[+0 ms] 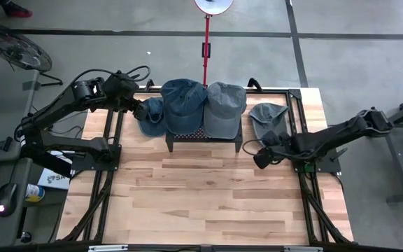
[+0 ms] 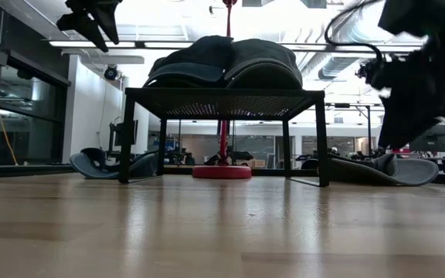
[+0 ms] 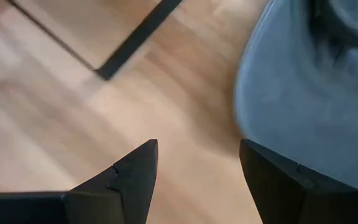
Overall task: Pick & Place hat
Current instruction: Stack the gray cap on the gray cap
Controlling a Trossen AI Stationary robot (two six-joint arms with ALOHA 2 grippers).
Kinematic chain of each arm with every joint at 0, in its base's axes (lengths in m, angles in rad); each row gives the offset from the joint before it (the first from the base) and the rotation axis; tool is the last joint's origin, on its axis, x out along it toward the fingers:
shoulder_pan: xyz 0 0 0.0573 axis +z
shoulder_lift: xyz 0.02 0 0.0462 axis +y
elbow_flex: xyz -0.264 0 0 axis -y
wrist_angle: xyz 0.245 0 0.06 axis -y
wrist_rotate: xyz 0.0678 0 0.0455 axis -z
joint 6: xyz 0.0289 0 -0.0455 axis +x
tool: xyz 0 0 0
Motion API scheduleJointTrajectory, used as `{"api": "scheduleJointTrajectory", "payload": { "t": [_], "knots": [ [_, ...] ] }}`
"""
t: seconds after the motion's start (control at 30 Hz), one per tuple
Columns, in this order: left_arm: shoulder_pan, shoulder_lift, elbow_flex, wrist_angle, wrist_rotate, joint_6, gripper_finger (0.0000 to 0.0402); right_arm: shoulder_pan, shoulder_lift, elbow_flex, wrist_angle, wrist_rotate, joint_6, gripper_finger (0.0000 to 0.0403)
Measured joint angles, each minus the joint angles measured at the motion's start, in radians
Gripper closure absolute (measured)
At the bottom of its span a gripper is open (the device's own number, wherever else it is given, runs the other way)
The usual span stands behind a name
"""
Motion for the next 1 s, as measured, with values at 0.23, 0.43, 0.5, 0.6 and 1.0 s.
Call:
{"api": "scheduleJointTrajectory", "payload": {
  "t": [0.23, 0.43, 0.5, 0.6, 1.0],
  "knots": [
    [0.0, 0.0, 0.0, -0.001, 0.0, 0.0, 0.0207, 0.0, 0.0, -0.132, 0.153, 0.118, -0.117, 0.0183],
    [0.0, 0.0, 0.0, -0.001, 0.0, 0.0, 0.0207, 0.0, 0.0, -0.184, 0.222, 0.195, -0.161, 0.0183],
    [0.0, 0.0, 0.0, -0.002, 0.0, 0.0, 0.0207, 0.0, 0.0, -0.189, 0.23, 0.212, -0.196, 0.0183],
    [0.0, 0.0, 0.0, -0.003, -0.013, 0.0, 0.0207, 0.0, 0.0, -0.189, 0.254, 0.24, -0.263, 0.0183],
    [0.0, 0.001, 0.0, -0.009, -0.024, 0.008, 0.0207, -0.066, 0.086, -0.189, 0.312, 0.223, -0.333, 0.0183]
  ]
}}
